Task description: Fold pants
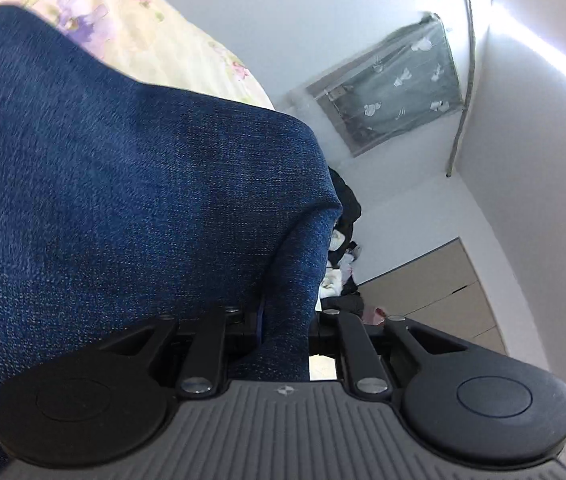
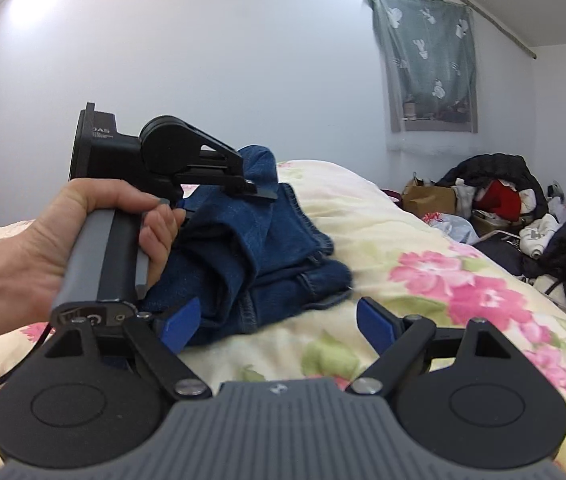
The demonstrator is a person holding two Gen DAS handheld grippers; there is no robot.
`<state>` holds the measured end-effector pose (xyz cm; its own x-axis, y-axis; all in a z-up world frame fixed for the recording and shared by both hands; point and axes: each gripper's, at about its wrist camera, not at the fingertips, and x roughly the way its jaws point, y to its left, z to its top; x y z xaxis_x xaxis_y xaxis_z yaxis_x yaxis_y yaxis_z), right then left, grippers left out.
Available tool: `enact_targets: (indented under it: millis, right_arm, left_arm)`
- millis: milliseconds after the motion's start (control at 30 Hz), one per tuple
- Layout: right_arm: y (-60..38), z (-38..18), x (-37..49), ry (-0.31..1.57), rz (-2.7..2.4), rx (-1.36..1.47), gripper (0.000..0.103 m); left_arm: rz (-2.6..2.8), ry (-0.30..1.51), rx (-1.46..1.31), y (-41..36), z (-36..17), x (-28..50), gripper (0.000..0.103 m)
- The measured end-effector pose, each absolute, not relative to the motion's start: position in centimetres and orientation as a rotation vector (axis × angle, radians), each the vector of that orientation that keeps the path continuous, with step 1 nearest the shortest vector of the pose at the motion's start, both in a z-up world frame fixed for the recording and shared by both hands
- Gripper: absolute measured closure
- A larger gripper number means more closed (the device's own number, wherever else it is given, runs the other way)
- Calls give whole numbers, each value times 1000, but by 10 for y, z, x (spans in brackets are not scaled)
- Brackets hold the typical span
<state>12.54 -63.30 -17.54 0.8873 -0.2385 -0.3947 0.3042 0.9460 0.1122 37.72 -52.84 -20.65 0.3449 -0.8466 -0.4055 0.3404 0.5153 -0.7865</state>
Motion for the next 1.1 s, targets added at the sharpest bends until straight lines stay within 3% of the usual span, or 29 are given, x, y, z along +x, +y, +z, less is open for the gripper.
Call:
enact_targets:
  millis: [67,233,467,567,600,700,733,767,933,1100]
  right_arm:
    - [-634,-175,122,377,-296,174,22]
    - [-625,-168,120,364,-320,143,21]
    - [-619,-148,117,351,-365,64,22]
    - [-619,-131,127,302,-365,19,22]
    - [-619,-125,134,283,-358,10,22]
    - [-613,-108,164,230,-257,-12,23]
    - [-613,-104,177,231,-199,6,28]
    - [-614,-102,191,246,-156,45,35]
    - [-617,-117,256,426,-158,31,49]
    - [-635,-154,287,651,-260,-43,51]
  left_arm:
    - [-829,898,-553,-537,-200,374,83]
    - [-851,870,-378,-557,-178,361,52]
    - [-831,667,-89,-519,-134,311,51]
    - [-639,568,131,-483,-129,291,38]
    - [-615,564,156,-472,-131,287,33]
    - [-572,658,155,-448,-142,283,33]
    - [-556,691,147,-438,-148,286,33]
    - [-552,714,136,-431,-155,288,33]
    - [-529,754,133,-428,-171,289,30]
    - [-489,833,83,-427,-187,297,10]
